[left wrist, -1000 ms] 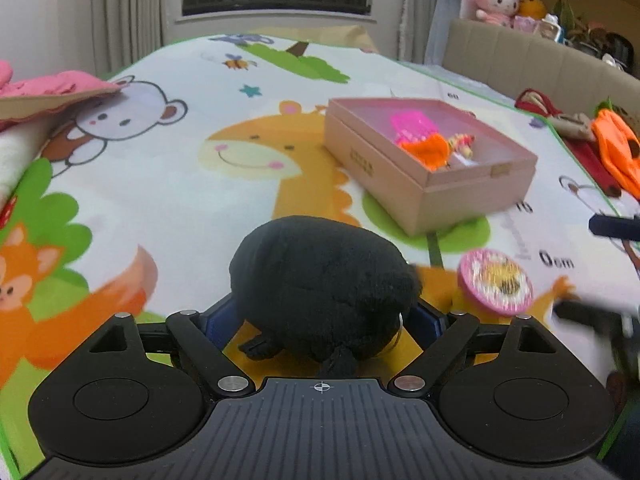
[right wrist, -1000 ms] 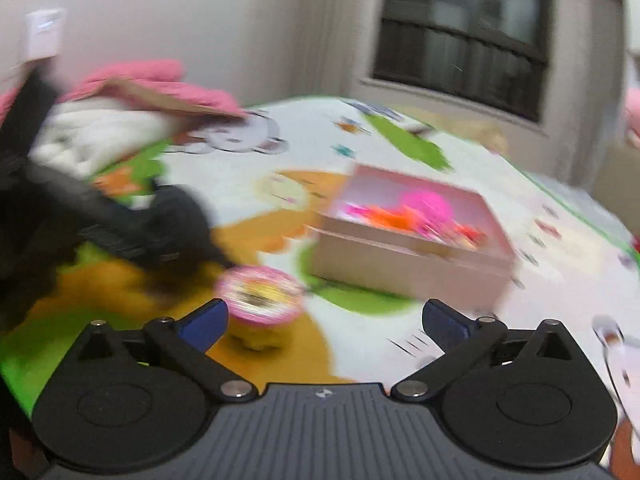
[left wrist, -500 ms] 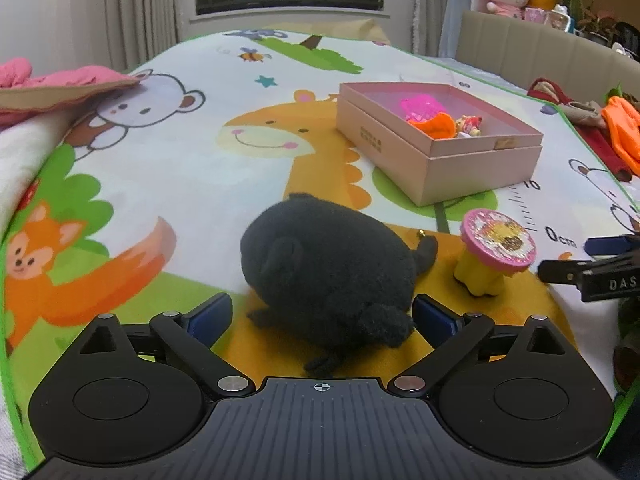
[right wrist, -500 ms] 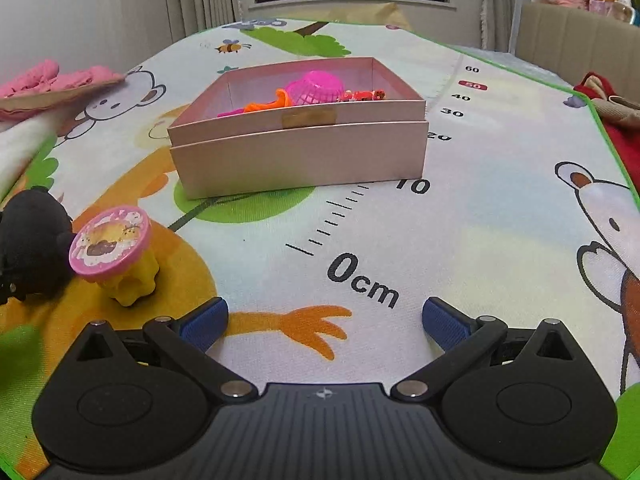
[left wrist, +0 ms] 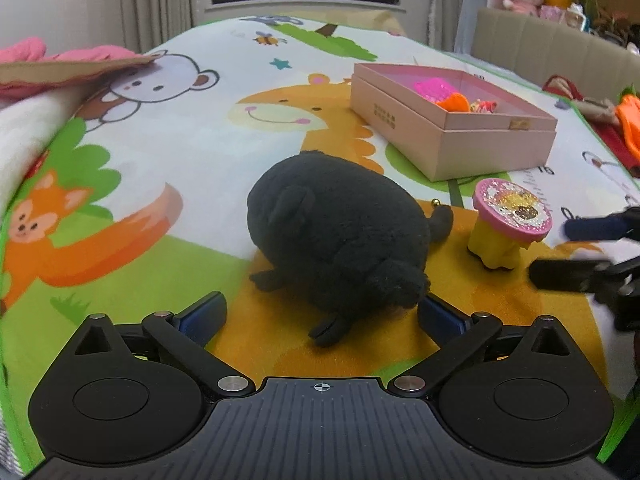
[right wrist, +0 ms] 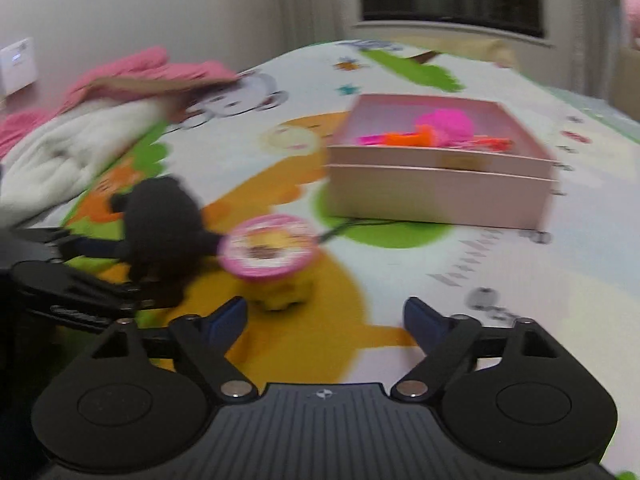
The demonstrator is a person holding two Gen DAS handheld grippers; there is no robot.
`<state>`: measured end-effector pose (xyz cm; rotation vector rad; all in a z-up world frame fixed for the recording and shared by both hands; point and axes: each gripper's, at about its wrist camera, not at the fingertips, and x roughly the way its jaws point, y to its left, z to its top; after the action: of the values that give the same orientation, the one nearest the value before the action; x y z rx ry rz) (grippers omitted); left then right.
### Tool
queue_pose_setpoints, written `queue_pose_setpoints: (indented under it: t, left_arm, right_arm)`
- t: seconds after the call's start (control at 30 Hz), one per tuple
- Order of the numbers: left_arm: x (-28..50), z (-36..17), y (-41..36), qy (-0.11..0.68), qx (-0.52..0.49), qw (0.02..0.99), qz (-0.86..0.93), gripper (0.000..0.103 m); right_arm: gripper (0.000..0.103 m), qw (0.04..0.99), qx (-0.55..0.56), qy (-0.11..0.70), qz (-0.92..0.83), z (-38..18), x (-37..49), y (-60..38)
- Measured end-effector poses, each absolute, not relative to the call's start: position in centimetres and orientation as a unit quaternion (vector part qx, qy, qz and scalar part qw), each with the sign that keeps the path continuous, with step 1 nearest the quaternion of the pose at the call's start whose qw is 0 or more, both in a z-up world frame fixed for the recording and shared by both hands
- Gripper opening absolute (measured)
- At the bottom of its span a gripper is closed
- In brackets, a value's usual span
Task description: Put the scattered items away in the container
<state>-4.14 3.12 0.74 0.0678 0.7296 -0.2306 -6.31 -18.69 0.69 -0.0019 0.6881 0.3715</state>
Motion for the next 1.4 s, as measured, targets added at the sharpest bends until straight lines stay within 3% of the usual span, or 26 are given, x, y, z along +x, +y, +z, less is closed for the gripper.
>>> queue_pose_setpoints:
  t: [0.17,0.3,0.37,1.1,1.17,1.23,1.33,1.4]
  left_arm:
    - [-4.2,0.7,3.1,0.355,0.034,0.928,-0.106,0.103]
    - [-4.3,0.5,3.2,0.351,0.035,0.929,-0.108,0.103]
    - [-4.4,0.4,3.2,0.348,0.038,0.931,-0.108,0.103]
    - [-2.0,2.2,0.4,0.355,0.078,0.924,-0.122,0.103]
    - [-1.7,1.9,0.3,0.360,0.080,0.922,-0.121,0.103]
    - [-1.7,1.7,0.3,0.363,0.079,0.920,-0.123,0.103]
    - [-1.8,1.7,0.3,0.363,0.078,0.920,-0.126,0.101]
    - [-1.8,1.7,0.3,0.365,0.078,0.919,-0.126,0.089]
  right_arm:
    - [0.077,0.926,-0.035,0.326,0.188,0.4,-4.9,-16.2]
    - [0.048,0.922,-0.027,0.338,0.189,0.3,-3.5,-15.8]
    - [0.041,0.923,-0.024,0.341,0.180,0.2,-3.2,-16.0]
    - [0.039,0.935,-0.036,0.337,0.101,0.2,-8.1,-21.7]
    - [0.043,0.936,-0.038,0.336,0.101,0.2,-8.1,-21.7]
    - [0.058,0.936,-0.037,0.334,0.102,0.1,-8.0,-21.7]
    - [0.063,0.936,-0.033,0.333,0.104,-0.1,-7.6,-21.6]
    - [0.063,0.936,-0.033,0.333,0.107,-0.1,-7.5,-21.4]
